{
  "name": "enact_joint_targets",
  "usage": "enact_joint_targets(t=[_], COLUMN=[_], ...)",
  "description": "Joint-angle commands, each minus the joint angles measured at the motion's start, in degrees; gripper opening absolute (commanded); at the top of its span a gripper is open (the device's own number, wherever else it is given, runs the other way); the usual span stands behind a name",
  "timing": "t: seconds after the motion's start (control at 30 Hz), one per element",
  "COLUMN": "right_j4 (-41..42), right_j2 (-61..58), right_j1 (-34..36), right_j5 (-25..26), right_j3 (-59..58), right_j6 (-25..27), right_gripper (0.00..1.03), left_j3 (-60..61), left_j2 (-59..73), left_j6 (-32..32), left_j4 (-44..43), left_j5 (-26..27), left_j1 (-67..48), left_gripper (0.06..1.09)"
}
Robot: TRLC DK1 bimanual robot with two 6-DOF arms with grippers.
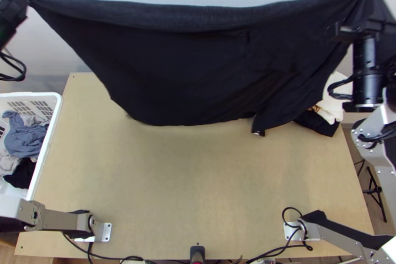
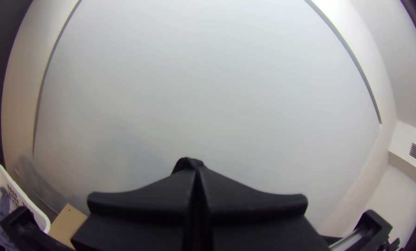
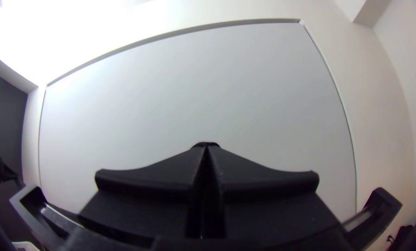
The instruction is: Fold the t-shirt
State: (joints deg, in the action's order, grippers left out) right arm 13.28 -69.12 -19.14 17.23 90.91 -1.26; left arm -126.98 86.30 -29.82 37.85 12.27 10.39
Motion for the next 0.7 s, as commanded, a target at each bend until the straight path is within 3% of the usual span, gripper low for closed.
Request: enact_joint_targets(t=[0.0, 0.2, 0.4, 0.67], right_j4=[1.1, -6.0, -21.1, -39.7], right_j2=[-0.3, 6.5, 19.2, 27.9], right_j1=[-2.7, -4.0, -4.6, -0.7], right_j5=[0.0, 0.0, 0.0, -0.1], right_j3=[11.0, 17.2, 18.3, 22.6], right_j6=[4.5, 4.4, 4.3, 2.3], right_gripper=[0.03, 0.03, 0.03, 0.03], left_j3=[-0.4, -0.2, 1.2, 7.7], left_j2=[-5.4, -12.4, -23.0, -37.0], left_j6=[0.5, 3.4, 3.5, 7.7], left_j4=[-4.4, -6.0, -5.5, 1.4], left_j5=[-3.9, -6.7, -8.4, -8.1], left_j1=[0.2, 3.5, 9.2, 8.2], left_gripper=[0.09, 0.09, 0.09, 0.09])
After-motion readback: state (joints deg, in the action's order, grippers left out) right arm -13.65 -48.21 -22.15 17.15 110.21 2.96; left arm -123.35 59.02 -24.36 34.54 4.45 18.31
